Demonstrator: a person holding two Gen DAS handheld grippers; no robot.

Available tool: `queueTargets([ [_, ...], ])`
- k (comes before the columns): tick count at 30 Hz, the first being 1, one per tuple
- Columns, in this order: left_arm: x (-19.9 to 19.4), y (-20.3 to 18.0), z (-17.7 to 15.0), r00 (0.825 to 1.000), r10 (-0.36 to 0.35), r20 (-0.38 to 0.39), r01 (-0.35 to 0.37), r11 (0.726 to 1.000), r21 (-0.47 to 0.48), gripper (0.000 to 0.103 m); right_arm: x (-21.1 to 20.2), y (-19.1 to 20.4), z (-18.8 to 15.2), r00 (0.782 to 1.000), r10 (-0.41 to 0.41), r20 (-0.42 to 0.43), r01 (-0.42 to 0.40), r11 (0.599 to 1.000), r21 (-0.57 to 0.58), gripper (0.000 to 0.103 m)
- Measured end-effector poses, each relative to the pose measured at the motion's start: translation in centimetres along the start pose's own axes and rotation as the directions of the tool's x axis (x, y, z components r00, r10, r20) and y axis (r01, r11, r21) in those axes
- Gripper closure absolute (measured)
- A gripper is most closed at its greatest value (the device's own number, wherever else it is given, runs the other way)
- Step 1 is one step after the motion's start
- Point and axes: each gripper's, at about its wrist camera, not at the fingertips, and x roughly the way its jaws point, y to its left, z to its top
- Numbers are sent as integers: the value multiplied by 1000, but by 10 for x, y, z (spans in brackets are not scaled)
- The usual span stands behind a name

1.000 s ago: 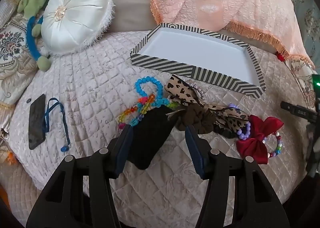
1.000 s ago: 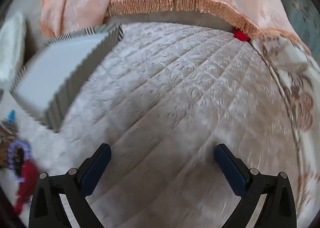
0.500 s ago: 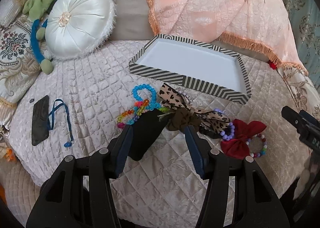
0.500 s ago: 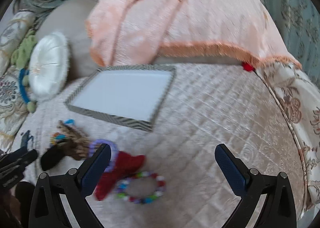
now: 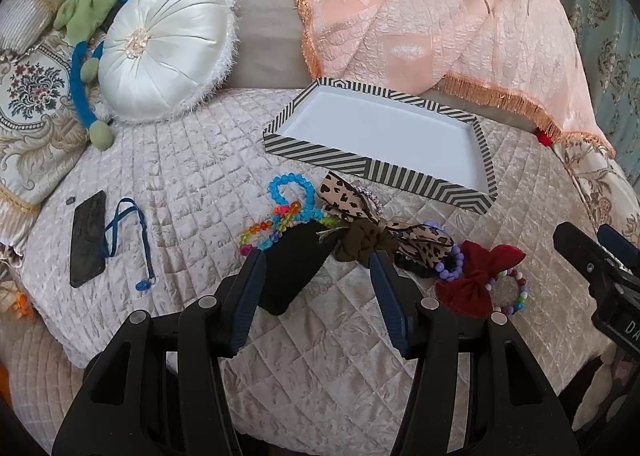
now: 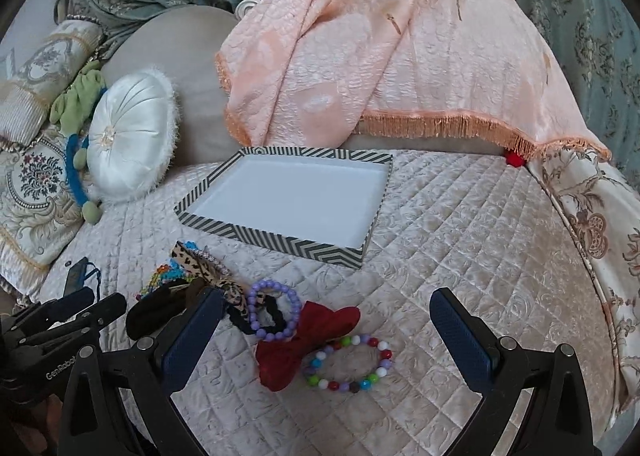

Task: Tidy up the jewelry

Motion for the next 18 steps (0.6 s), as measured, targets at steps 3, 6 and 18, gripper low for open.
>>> queueTargets([
  [3,0,0,0,1000,0,0,0,1000,0,49,-4,4,1,1000,12,3,-12,1000,-9,0],
  [6,0,0,0,1000,-1,-1,1,1000,-1,49,-7,12,2,1000,15,8,-15,999,-36,0],
  [18,-4,1,-3,1000,0,9,0,1000,-2,49,-9,32,1,999,30,18,-28,994,-101,0],
])
